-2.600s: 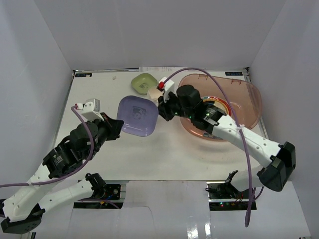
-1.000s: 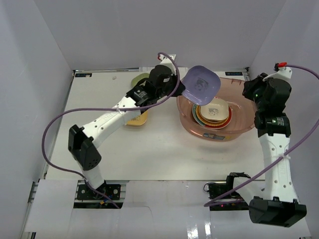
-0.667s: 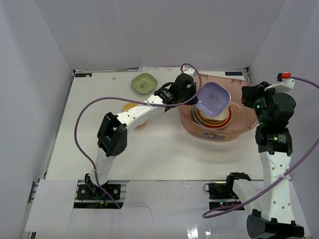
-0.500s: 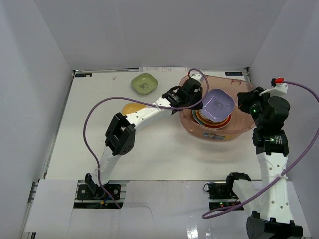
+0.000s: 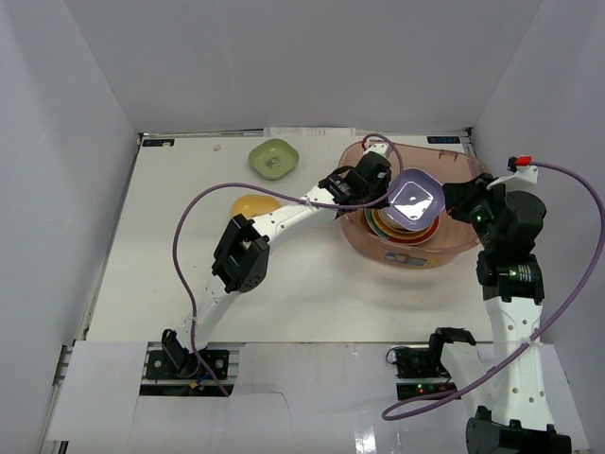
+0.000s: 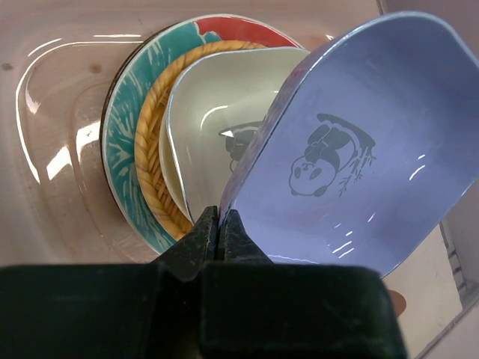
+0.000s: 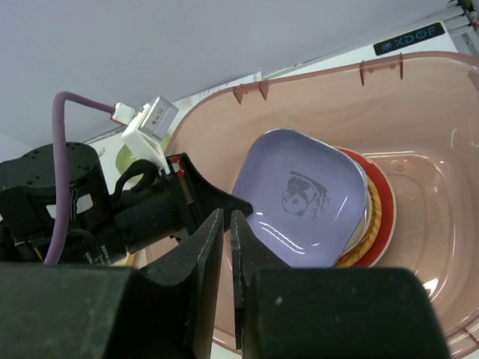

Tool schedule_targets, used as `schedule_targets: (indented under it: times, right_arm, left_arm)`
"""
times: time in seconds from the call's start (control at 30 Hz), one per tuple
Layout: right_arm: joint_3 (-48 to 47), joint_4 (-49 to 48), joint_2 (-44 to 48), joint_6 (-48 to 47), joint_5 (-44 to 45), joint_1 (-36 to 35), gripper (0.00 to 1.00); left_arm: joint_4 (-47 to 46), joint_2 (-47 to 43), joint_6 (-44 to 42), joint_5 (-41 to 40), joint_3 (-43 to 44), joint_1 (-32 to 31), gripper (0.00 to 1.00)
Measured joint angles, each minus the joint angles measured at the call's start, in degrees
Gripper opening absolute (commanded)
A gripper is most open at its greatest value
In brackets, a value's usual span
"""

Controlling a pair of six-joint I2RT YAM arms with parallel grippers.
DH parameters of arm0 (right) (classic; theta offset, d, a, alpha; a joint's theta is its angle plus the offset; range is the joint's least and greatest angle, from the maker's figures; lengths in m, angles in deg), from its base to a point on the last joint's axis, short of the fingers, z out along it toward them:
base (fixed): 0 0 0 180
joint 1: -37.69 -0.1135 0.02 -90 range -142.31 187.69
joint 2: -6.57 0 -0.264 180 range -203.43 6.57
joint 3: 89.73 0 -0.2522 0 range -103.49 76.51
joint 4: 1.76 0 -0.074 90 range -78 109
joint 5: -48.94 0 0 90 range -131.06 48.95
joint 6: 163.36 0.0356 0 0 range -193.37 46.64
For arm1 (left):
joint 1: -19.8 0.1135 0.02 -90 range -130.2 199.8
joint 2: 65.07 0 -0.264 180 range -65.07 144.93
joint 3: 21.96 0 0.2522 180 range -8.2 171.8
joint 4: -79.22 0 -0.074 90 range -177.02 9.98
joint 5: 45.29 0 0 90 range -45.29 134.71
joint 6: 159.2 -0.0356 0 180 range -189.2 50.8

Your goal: Place the plates into the plastic bin on the countertop

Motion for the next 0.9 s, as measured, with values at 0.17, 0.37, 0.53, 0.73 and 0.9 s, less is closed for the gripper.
schedule_targets:
  times: [0.17,0.37,0.53,0.73,0.9]
  right_arm:
    - [2.1,-0.4,-0.1,0.3,-1.5,0.0,0.15]
    - [3.5,-0.5,-0.2,0.6,-2.8,0.0,0.15]
    - [3.5,-1.4,-0.2,0.7,-3.4,0.0,0.17]
    - [3.5,-1.7,-0.2,1.2,-5.3,0.0,0.19]
    - [3.5,-1.7,-0.3,1.3,-7.1,-0.3,0.21]
  left_arm:
    - [0.2,2.0,-0.1,-1.8,2.8,0.0,0.00]
    - [-0.1,5.2,0.0,-3.1,5.3,0.0,0.17]
    - [-0.4,5.5,-0.2,-4.1,5.2,0.0,0.59]
    - [-1.9,4.1,-0.9,-4.4,4.1,0.0,0.77]
    - [-4.9,-4.3,-2.7,-4.6,-4.2,0.0,0.74]
